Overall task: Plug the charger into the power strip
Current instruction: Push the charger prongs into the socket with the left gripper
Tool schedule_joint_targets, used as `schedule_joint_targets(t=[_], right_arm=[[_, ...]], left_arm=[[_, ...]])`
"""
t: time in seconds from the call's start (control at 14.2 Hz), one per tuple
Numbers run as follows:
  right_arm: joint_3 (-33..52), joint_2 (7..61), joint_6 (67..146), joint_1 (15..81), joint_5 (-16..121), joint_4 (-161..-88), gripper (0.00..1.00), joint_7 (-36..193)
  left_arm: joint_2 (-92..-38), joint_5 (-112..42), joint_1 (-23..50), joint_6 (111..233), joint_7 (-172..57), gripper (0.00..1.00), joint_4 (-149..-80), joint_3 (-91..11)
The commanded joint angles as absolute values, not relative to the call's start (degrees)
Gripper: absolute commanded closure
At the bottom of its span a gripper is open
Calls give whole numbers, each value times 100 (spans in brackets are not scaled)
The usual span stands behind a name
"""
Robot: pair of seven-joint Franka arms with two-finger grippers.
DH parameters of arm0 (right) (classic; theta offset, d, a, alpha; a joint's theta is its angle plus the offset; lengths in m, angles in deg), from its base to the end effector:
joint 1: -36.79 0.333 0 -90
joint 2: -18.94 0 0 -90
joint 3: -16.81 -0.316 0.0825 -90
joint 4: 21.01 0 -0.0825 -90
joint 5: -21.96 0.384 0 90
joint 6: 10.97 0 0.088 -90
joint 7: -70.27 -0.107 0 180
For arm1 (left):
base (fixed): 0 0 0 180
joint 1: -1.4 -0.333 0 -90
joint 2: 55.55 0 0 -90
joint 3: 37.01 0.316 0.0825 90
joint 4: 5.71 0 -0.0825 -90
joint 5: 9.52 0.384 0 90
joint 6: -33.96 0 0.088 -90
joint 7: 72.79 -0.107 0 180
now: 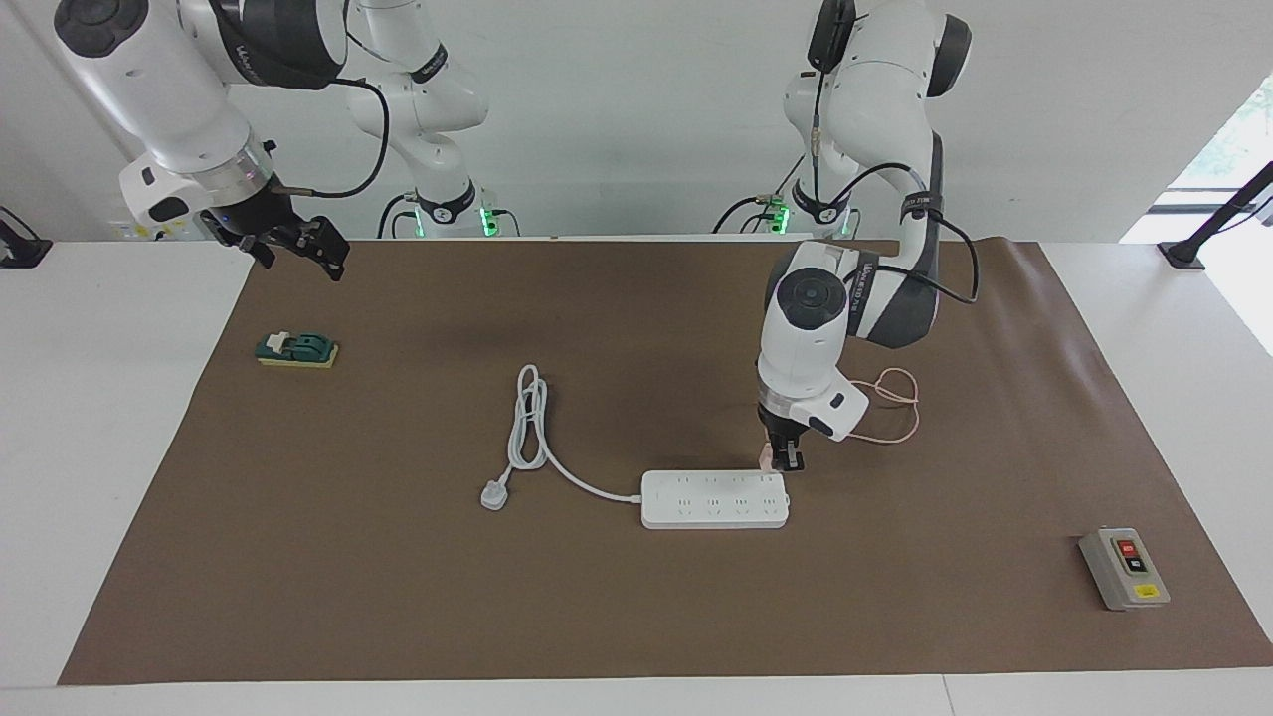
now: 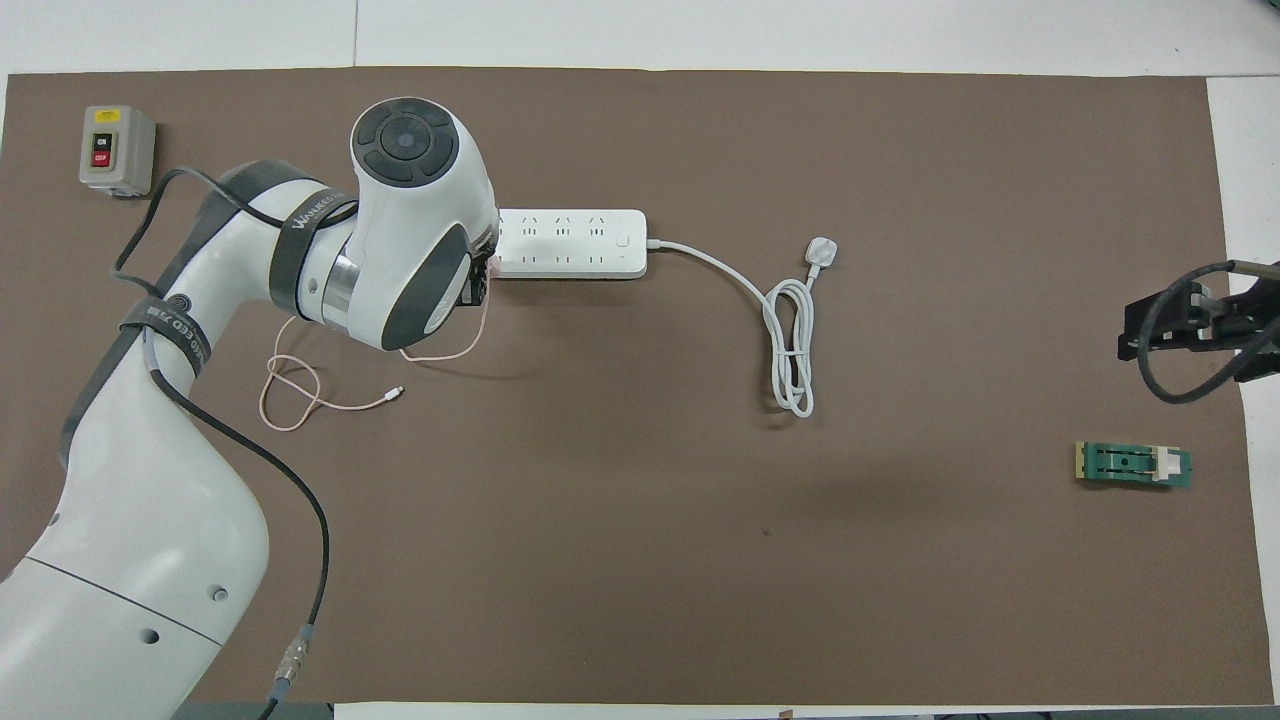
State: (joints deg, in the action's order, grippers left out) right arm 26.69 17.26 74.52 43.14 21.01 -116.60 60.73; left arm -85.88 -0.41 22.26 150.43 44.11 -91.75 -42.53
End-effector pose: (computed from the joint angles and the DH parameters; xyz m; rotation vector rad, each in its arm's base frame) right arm 0.5322 -0.0360 0.5884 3.0938 -0.3538 -0.2286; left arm 0.6355 -0.2934 0.3622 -2.2541 -2.1477 -0.1412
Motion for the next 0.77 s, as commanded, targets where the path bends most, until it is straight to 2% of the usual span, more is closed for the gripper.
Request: schedule_joint_targets(t=[0.0, 0.28, 0.7], right_arm=[[2639, 1647, 7508, 4232, 2187, -11734, 0, 6201], [2639, 1639, 7508, 4232, 2187, -11734, 0, 6201], [2639, 1639, 7508, 4232, 2187, -11734, 0, 6201]], left_arm=[[-8772, 59, 2302, 14832, 4446, 100, -8764, -4176], [-8974, 76, 2371, 14716, 4437, 100, -8561, -4176], [-8983, 67, 2390, 14708, 4446, 100, -8578, -4184]])
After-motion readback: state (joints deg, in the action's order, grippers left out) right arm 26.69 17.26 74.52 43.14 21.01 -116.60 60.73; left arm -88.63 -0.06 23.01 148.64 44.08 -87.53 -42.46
